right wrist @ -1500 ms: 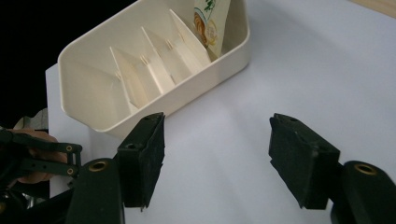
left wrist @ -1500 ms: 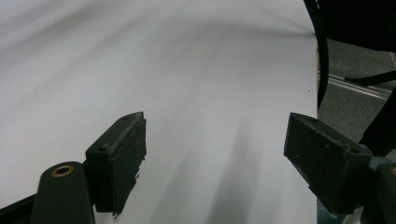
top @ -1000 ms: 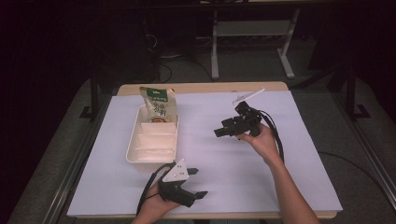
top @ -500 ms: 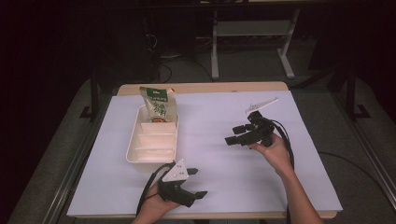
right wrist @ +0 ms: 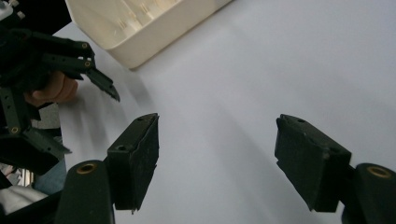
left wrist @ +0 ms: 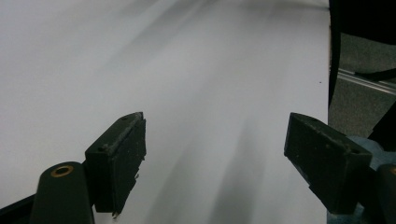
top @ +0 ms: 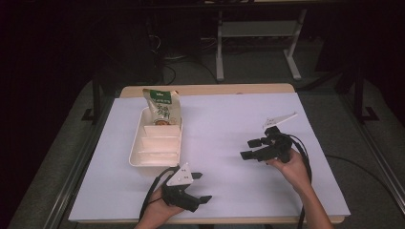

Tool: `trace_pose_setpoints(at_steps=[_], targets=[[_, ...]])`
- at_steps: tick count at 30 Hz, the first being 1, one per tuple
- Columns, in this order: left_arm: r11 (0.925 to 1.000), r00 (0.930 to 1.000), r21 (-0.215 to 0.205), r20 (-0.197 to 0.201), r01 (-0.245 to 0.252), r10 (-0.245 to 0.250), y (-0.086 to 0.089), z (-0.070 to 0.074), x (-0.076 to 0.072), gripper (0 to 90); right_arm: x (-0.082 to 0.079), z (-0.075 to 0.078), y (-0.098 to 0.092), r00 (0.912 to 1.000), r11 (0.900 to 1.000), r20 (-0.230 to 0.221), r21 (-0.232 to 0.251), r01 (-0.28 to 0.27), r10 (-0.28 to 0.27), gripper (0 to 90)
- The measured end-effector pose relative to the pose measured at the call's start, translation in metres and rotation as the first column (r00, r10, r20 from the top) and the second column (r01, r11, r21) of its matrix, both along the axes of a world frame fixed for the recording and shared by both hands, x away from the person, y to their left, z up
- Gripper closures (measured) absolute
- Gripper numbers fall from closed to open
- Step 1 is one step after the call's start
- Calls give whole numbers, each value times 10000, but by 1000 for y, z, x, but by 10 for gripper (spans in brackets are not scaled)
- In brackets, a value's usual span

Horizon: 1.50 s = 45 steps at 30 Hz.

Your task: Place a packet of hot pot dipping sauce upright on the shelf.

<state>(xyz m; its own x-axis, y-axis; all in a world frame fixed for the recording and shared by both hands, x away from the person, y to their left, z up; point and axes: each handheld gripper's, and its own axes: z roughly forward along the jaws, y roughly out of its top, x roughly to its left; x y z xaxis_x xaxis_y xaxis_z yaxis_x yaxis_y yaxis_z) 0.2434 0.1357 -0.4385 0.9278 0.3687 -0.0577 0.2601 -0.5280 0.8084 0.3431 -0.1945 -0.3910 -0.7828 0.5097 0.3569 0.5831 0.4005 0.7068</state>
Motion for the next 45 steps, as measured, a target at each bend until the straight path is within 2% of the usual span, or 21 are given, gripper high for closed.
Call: trace_pose_setpoints(at_steps=[7, 13, 21, 24, 30, 34, 36, 41, 45], targets=[[9998, 10000, -201, -81, -48, 46, 2, 1, 0, 196, -15, -4, -13, 9997, 9998, 142, 8, 191, -191, 300], [9998, 10000, -172, -47, -39, 38, 2, 1, 0, 195, -25, -8, -19, 9995, 9997, 228, -10, 236, -236, 294], [9998, 9999, -165, -82, -122, 120, 3, 0, 2, 188, -38, -20, -34, 9987, 9988, 147, 36, 494, -495, 282], [9998, 9999, -159, -82, -108, 107, 2, 0, 1, 188, -44, -25, -38, 9988, 9989, 135, -87, 462, -461, 284], [10000, 10000, -42, -78, 40, -40, -2, -2, -1, 188, -52, -29, -42, 9990, 9989, 108, -117, 446, -445, 282], [10000, 9999, -23, -95, 90, -91, -3, -2, -1, 188, -61, -32, -47, 9977, 9980, 256, -63, 623, -621, 279], [9999, 9998, -36, -136, 147, -147, -4, -3, -2, 188, -68, -35, -49, 9971, 9973, 357, -259, 686, -677, 279], [9996, 9995, -8, -132, 276, -276, -8, -4, -5, 188, -74, -34, -52, 9961, 9969, 415, -40, 785, -782, 279], [9992, 9991, 63, -108, 403, -403, -11, -5, -7, 191, -74, -34, -49, 9962, 9972, 456, -57, 751, -748, 279]])
